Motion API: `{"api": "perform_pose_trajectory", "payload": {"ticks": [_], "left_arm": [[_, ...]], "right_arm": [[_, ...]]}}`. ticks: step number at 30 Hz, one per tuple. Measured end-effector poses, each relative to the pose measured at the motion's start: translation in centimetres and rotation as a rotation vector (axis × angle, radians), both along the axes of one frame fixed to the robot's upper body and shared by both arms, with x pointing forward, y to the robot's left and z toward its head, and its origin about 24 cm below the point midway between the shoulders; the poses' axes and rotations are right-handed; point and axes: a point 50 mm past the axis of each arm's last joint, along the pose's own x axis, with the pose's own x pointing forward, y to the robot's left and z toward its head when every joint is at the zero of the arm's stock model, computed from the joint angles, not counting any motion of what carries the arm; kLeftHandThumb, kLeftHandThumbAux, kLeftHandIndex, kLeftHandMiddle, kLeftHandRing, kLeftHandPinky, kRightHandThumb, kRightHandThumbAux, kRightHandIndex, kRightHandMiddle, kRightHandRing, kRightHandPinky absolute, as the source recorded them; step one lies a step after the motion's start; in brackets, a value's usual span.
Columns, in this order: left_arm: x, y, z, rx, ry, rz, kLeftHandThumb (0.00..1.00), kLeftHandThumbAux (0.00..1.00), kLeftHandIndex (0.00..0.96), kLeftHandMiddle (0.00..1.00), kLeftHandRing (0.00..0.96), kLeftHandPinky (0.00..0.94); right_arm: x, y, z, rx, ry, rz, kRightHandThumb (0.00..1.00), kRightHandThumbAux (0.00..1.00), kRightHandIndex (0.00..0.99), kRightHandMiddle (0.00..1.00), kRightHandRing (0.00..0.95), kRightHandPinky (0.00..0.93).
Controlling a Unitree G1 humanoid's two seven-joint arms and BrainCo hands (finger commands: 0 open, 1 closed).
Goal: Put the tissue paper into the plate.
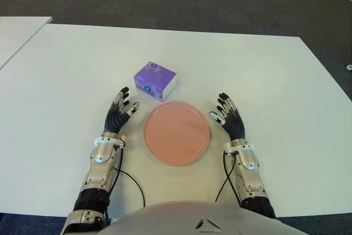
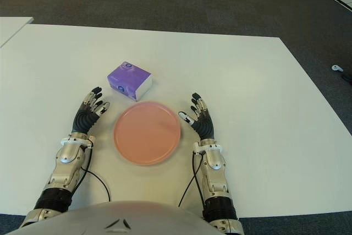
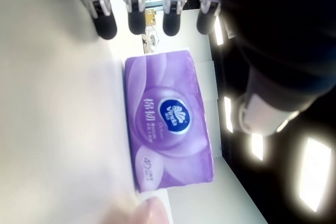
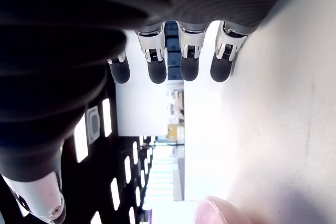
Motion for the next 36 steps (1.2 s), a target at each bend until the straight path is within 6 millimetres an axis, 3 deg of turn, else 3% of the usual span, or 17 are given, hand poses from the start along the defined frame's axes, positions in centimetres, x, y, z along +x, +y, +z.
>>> {"api": "perform_pose_trajectory", "payload": {"ticks": [21,31,36], "left_arm": [[0.3,0.1,0.2,-0.002,0.003,0.003,0.118,0.616,0.0,0.0,0.0,0.0],[2.1,2.7,2.7,0.04,0.003,0.041,0.17,0.587,0.0,0.0,0.0,0.014],[4.0,4.4,5.2,0.224,-0.103,0.113,0.2,0.551,0.0,0.0,0.0,0.002]], "right_arm": [[0.0,0.1,0.0,0.003,0.0,-0.003,0.029,0.682,0.0,0.0,0.0,0.0],[0.5,0.3,0.0,0.009,-0.001,-0.002,0.032,0.689,0.0,0.0,0.0,0.0],[0.8,0.3,0.1,0.008,-0.007,-0.006,0.03,0.689,0.0,0.0,0.0,0.0]]}}
